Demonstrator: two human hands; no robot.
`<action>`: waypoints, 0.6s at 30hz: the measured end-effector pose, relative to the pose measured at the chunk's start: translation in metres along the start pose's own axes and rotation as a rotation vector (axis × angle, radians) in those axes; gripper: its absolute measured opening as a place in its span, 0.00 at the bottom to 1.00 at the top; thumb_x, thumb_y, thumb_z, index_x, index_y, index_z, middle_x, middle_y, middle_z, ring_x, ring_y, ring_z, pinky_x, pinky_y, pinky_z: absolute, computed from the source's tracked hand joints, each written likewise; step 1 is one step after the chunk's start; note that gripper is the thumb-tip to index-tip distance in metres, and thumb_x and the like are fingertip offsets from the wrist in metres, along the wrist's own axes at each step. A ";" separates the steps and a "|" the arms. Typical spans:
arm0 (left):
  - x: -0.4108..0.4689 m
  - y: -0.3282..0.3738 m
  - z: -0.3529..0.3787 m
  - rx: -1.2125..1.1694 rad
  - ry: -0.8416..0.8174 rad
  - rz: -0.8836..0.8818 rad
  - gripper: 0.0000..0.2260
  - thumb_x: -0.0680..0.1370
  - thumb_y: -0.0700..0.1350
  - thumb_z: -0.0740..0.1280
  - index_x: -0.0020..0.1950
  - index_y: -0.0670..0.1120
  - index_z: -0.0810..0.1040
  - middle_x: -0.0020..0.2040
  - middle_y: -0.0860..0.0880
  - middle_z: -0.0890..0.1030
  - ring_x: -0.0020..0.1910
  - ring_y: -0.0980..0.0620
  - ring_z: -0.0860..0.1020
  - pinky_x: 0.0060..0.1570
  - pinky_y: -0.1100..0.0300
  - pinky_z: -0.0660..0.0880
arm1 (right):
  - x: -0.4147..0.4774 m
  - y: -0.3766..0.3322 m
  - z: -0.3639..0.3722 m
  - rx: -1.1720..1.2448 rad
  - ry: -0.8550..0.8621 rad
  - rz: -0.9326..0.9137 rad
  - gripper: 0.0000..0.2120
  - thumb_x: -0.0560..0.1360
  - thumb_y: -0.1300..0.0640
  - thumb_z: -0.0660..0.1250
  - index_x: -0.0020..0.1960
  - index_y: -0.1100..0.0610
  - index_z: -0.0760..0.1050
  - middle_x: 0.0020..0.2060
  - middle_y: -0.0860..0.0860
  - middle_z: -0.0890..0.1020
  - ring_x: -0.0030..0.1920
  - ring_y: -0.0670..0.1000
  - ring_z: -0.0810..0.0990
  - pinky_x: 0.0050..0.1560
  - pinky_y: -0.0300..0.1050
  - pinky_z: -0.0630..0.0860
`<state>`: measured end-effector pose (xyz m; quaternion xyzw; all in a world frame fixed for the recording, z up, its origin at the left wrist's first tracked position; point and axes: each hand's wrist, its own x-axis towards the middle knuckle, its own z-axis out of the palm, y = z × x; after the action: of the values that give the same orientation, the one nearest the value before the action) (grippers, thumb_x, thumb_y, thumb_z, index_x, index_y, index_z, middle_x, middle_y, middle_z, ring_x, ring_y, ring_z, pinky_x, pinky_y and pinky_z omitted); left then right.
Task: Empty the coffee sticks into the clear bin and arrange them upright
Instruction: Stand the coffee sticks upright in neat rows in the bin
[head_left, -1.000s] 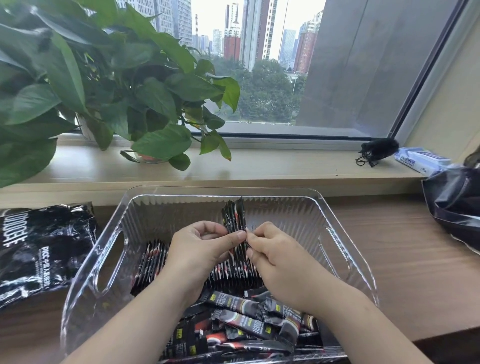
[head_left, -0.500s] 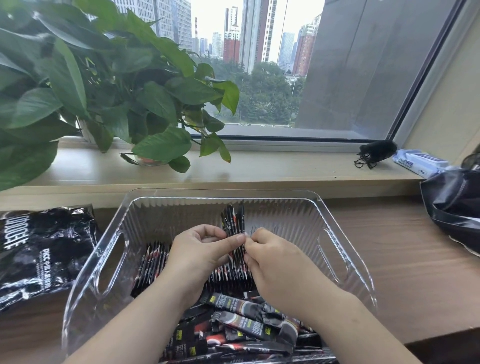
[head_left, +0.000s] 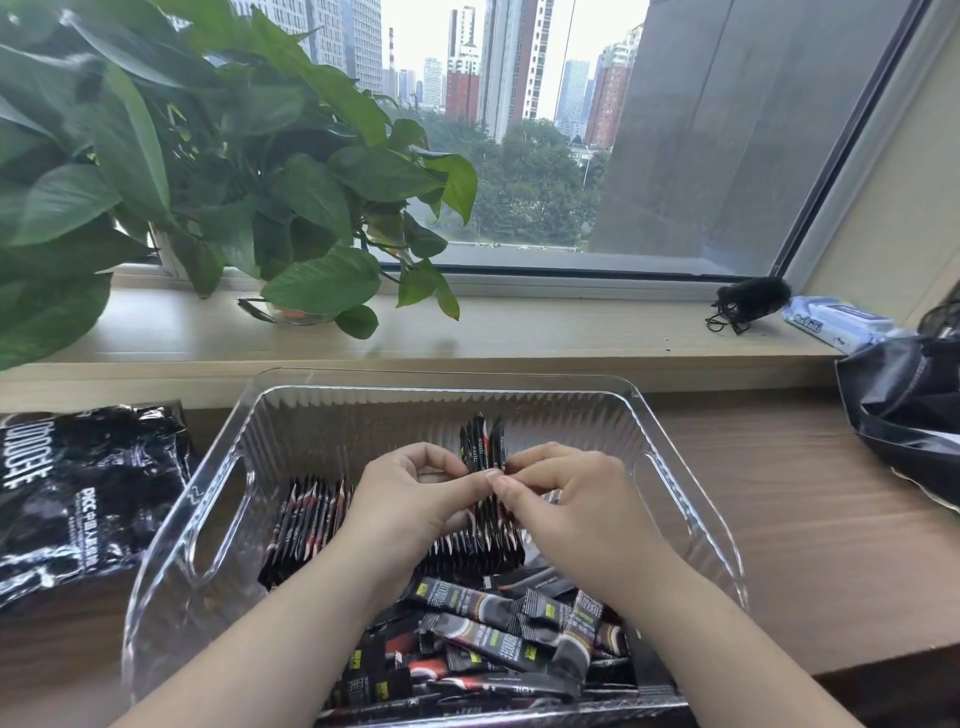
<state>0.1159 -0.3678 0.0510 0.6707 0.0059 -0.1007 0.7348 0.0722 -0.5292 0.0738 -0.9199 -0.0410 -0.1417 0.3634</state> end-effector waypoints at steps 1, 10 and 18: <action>0.001 0.000 0.001 0.023 -0.010 -0.006 0.14 0.65 0.44 0.82 0.41 0.44 0.78 0.32 0.51 0.80 0.35 0.58 0.80 0.38 0.60 0.79 | 0.002 -0.001 -0.004 0.045 -0.006 0.083 0.07 0.75 0.51 0.74 0.42 0.52 0.88 0.42 0.44 0.86 0.43 0.41 0.83 0.45 0.34 0.78; 0.014 0.016 0.030 0.137 -0.062 -0.029 0.15 0.68 0.45 0.81 0.46 0.40 0.80 0.41 0.47 0.83 0.38 0.56 0.82 0.37 0.63 0.80 | 0.033 -0.001 -0.034 0.234 -0.033 0.440 0.04 0.73 0.64 0.74 0.42 0.56 0.83 0.35 0.54 0.86 0.36 0.52 0.87 0.45 0.52 0.85; 0.026 0.009 0.038 0.117 -0.112 -0.110 0.11 0.72 0.44 0.77 0.47 0.40 0.79 0.45 0.43 0.84 0.45 0.50 0.84 0.46 0.57 0.83 | 0.043 0.017 -0.026 0.112 -0.021 0.456 0.06 0.68 0.61 0.78 0.39 0.51 0.83 0.37 0.49 0.87 0.40 0.52 0.87 0.48 0.55 0.85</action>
<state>0.1379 -0.4084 0.0603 0.7045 -0.0043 -0.1782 0.6870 0.1103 -0.5607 0.0937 -0.8851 0.1564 -0.0440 0.4361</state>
